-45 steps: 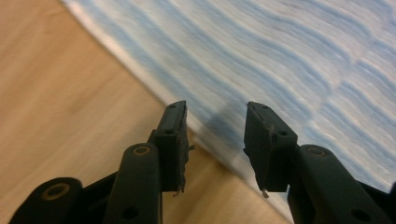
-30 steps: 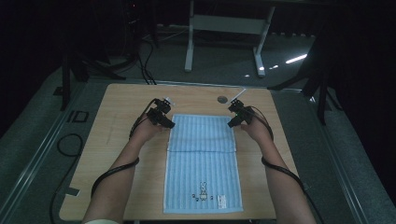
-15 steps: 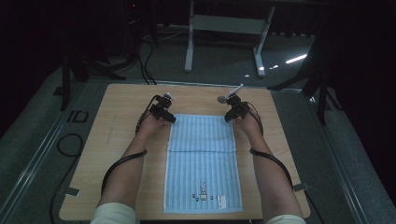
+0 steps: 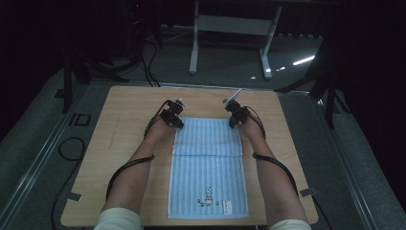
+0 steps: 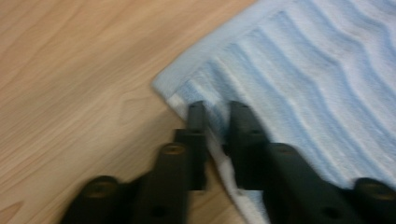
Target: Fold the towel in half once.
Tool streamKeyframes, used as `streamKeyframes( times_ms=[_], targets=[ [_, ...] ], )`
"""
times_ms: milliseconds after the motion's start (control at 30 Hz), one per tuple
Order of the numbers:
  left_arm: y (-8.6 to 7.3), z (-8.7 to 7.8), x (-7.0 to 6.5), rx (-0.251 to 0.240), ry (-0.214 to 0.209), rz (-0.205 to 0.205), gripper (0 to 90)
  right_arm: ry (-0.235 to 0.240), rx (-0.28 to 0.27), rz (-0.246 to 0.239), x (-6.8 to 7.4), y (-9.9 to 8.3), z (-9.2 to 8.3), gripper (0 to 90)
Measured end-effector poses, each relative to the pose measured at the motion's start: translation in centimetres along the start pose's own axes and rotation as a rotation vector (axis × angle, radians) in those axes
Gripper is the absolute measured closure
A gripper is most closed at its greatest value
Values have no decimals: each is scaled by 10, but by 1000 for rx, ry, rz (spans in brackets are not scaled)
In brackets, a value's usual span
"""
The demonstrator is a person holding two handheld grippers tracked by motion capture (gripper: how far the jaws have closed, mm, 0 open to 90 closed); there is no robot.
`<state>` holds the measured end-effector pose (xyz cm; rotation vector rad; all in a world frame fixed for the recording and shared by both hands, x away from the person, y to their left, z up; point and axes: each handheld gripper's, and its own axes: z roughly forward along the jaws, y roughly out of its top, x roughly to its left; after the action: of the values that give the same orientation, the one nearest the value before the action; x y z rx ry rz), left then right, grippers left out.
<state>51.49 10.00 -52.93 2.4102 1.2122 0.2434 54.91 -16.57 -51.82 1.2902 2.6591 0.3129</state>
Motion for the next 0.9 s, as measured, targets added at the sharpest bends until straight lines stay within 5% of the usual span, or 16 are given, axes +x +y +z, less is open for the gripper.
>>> streamKeyframes(
  times_ms=[200, 400, 900],
  targets=[
    [4, -17, 0, -62, -37, -19, 884, 5, -45, -12, 0, 0, -20, 878],
    [10, -58, 1, -135, -37, -12, 886, -26, -100, -31, 0, 4, -53, 878],
    [42, -165, -3, -349, 88, 38, 884, -118, -332, -38, -12, 23, -165, 877]
  ],
)
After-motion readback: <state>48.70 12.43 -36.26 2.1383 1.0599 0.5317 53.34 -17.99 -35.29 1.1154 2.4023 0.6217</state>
